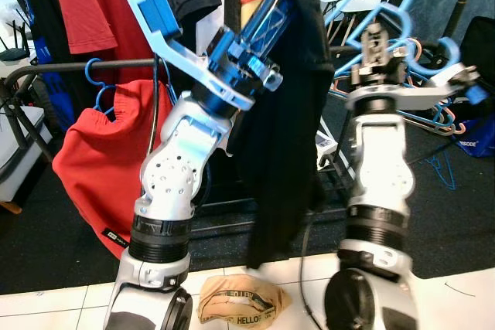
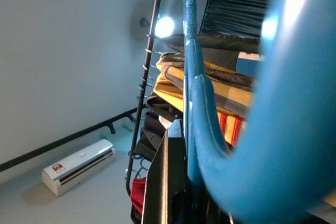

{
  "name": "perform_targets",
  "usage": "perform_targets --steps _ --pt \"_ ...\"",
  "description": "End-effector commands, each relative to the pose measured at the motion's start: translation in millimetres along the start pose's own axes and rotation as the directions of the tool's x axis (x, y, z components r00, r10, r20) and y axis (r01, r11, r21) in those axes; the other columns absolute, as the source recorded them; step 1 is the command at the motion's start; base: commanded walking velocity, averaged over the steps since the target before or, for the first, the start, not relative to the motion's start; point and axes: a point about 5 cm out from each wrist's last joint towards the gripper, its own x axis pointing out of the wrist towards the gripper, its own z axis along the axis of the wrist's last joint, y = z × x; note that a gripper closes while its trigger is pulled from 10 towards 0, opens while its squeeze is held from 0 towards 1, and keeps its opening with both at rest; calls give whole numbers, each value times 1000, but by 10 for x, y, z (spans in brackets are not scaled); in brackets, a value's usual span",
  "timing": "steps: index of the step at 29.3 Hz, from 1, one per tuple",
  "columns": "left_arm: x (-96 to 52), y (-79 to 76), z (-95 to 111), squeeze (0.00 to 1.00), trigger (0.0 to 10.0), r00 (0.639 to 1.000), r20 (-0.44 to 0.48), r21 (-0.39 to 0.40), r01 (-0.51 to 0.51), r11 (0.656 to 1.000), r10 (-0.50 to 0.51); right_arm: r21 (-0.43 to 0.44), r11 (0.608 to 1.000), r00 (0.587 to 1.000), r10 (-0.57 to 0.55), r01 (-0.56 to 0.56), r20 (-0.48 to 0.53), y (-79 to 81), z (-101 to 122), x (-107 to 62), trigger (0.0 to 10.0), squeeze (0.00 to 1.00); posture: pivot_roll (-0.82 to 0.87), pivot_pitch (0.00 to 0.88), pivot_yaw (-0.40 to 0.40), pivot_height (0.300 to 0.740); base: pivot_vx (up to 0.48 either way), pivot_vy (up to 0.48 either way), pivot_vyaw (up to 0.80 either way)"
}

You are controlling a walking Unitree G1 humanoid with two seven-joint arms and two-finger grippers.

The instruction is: Hang hanger

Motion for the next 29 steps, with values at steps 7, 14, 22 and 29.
perform_targets --steps 7,14,22,29 --pt "15 -161 -347 0 0 1000 -4 -237 8 972 -10 35 999 1000 9 -9 8 99 -185 189 0 0 -48 0 45 740 0 0 0" --pt "-348 -133 -539 0 0 982 -189 -209 -24 978 -16 -9 999 997 40 -40 59 143 26 355 0 0 -47 0 48 740 0 0 0" --pt "-870 575 -85 0 0 861 -311 428 -251 868 402 -479 871 983 21 -108 -183 23 196 263 1922 0 -43 7 40 740 0 0 0" --pt "-1317 875 238 0 0 737 -250 642 -360 678 628 -763 614 928 -129 -202 -350 -255 379 -37 10000 0 -63 19 38 740 0 0 0"
